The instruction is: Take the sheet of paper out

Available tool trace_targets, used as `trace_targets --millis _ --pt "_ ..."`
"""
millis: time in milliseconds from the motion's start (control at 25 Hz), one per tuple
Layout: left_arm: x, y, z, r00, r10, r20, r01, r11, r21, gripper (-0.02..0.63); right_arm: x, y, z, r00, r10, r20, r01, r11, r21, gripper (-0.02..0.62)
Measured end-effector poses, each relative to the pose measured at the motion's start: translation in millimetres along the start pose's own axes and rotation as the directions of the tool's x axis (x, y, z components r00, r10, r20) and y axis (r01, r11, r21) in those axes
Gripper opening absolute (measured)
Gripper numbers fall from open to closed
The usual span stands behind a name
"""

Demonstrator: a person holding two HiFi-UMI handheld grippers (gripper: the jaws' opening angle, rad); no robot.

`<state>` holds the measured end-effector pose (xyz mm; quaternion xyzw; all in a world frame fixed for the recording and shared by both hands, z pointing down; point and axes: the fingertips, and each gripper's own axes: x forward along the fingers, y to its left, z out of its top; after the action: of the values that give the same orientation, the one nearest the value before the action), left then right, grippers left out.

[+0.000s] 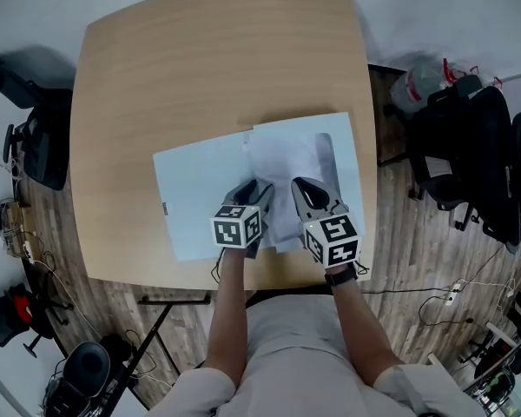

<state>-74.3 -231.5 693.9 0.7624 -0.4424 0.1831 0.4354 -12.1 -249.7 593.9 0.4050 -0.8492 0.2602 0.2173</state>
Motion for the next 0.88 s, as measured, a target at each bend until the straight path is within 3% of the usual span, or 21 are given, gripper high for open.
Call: trace_targets --millis 240,360,880 --pt "4.8 -2.8 0.9 1.0 -0.004 -0.012 0.004 1.0 0.012 0.185 1.1 -2.1 -2.9 1.0 -0.003 -0.006 0.003 1.0 0.009 0.018" --pt "6.4 -2.1 1.3 1.0 0.004 -0.012 -0.004 1.0 0.018 0.123 1.6 -3.7 -4.4 1.0 -0.008 -0.011 0.008 1.0 0.012 0.018" --pt "8.2 -2.4 3.6 1.0 0.008 -0.014 -0.008 0.999 0.033 0.051 4.0 -3.7 -5.2 1.0 -0.014 -0.019 0.015 1.0 0.018 0.018"
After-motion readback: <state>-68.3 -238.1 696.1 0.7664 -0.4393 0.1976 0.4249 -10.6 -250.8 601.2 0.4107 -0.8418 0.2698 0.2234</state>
